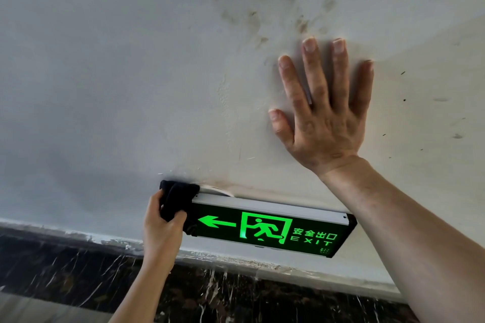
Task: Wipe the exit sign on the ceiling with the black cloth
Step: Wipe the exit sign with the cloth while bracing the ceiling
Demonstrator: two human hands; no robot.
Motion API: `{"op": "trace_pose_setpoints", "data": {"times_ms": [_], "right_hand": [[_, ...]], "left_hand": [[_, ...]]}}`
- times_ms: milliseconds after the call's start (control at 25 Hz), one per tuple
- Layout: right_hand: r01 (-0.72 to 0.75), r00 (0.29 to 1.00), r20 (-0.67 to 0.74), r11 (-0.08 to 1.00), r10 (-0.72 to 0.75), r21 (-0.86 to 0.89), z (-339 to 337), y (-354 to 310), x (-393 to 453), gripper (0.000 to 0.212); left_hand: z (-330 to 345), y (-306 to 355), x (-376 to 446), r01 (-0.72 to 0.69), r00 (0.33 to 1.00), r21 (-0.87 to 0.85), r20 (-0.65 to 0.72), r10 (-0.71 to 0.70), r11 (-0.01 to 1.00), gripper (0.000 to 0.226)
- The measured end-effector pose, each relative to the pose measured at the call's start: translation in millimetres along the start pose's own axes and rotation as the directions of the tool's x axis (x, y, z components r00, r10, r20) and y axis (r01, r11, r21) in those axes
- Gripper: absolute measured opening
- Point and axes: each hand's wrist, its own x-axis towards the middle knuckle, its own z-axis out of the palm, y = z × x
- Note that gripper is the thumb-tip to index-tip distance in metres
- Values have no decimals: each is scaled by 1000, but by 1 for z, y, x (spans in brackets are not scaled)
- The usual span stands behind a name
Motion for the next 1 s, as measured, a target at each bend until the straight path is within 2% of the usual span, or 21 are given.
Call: {"op": "trace_pose_setpoints", "data": {"times_ms": [200,440,560,800,920,1000], "right_hand": [[-2,1000,-7,1000,2,-16,1,-1,1,69],[2,999,-39,999,-4,-33,3,-2,1,66],[6,999,-34,999,-8,-40,6,1,2,66],[5,1000,-28,999,-7,-51,8,0,1,66],[3,1000,-25,999,-4,-48,8,1,1,67],[6,1000,-24,999,-7,-46,6,0,0,68]], "left_hand": [[3,-10,-1,26,1000,42,-6,-25,999,51],[4,-49,-9,168,982,135,62,-178,976,46],[6,-59,-7,195,974,167,83,-211,967,46],[18,-68,-5,224,974,217,-18,-225,950,43],[20,-75,-9,268,961,379,-46,-271,886,31],[19,-82,-15,288,939,532,8,-345,796,23]]}}
